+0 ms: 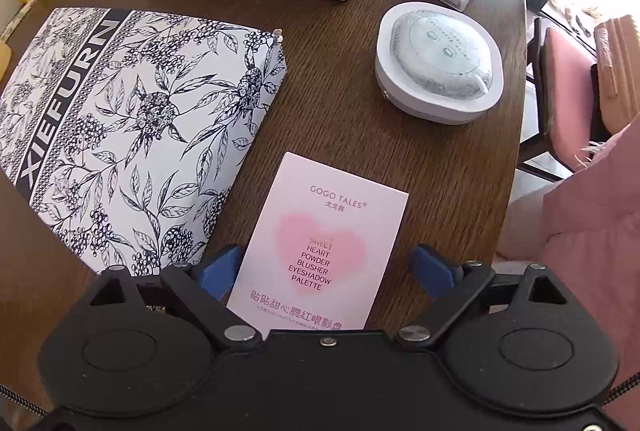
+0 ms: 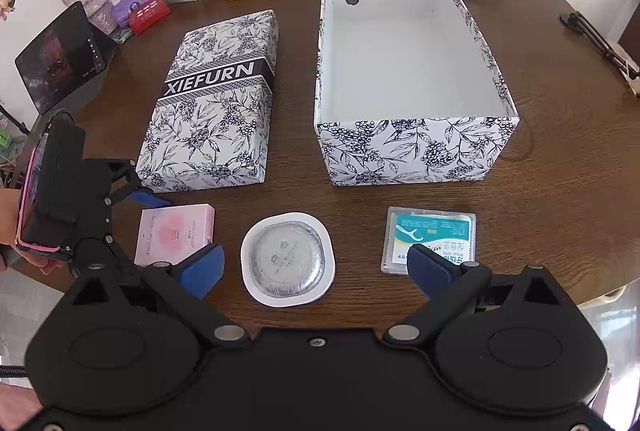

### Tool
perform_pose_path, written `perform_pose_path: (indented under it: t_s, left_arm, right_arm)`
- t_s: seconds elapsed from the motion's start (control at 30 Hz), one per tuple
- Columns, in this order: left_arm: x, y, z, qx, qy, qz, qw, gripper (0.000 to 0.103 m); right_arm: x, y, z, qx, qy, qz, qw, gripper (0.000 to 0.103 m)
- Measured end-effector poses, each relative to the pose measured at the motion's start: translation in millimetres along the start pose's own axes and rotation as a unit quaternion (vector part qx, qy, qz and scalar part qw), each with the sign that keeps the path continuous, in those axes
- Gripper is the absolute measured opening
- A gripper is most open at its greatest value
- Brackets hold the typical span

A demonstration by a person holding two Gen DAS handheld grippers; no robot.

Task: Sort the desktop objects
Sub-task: 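Lower the left gripper onto the pink palette and close on it, then carry the pink palette with the left gripper into the open floral box and release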

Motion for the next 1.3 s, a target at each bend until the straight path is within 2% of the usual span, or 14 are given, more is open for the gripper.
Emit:
perform_pose_path:
  t_s: [0.1, 0.17, 0.23, 0.5, 0.67, 0.9, 1.13, 1.3]
  left_arm:
    - [-1, -5, -1, -0.015, -0.021, -0.001, 0.9997, 0.092]
    - [-2, -7, -2, -0.024, -0.032, -0.002, 0.9992, 0.087]
    - [-1, -5, -3, -0.025, -0.024, -0.002, 0.9994, 0.072]
    - [7, 4, -22, -0.027, 0.006, 0.006, 0.9996, 0.071]
    - [14, 26, -28, -0.030, 0.009, 0.016, 0.9994, 0.069]
    - [23, 51, -27, -0.015, 0.016, 0.036, 0.9991, 0.068]
    - [34, 99, -29, -0.015, 0.043, 0.080, 0.9958, 0.068]
    - [74, 168, -38, 0.004, 0.041, 0.157, 0.9868, 0.068]
  right_arm:
    - [1, -1, -2, -0.003, -0.008, 0.001, 1.000, 0.100]
    - [1, -2, -2, -0.003, -0.014, 0.001, 1.000, 0.100]
    - [1, -2, -3, -0.003, -0.020, 0.002, 1.000, 0.100]
    - [0, 1, -5, 0.003, -0.031, 0.005, 1.000, 0.100]
    - [0, 5, -1, 0.006, -0.033, 0.011, 0.999, 0.100]
    - [1, 10, 4, 0.010, -0.037, 0.020, 0.999, 0.100]
    - [3, 19, 16, 0.017, -0.043, 0.031, 0.998, 0.100]
    - [8, 38, 34, 0.032, -0.047, 0.050, 0.997, 0.100]
Point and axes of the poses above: each gripper's, at about its wrist camera, not at the fingertips, and y roughly against the way its jaws point, z to its right, x to its top, the point moved 5 cm from there along -y, roughly the way its jaws point, and after that the axes turned 12 degrees about -z, right-handed, at the moved point
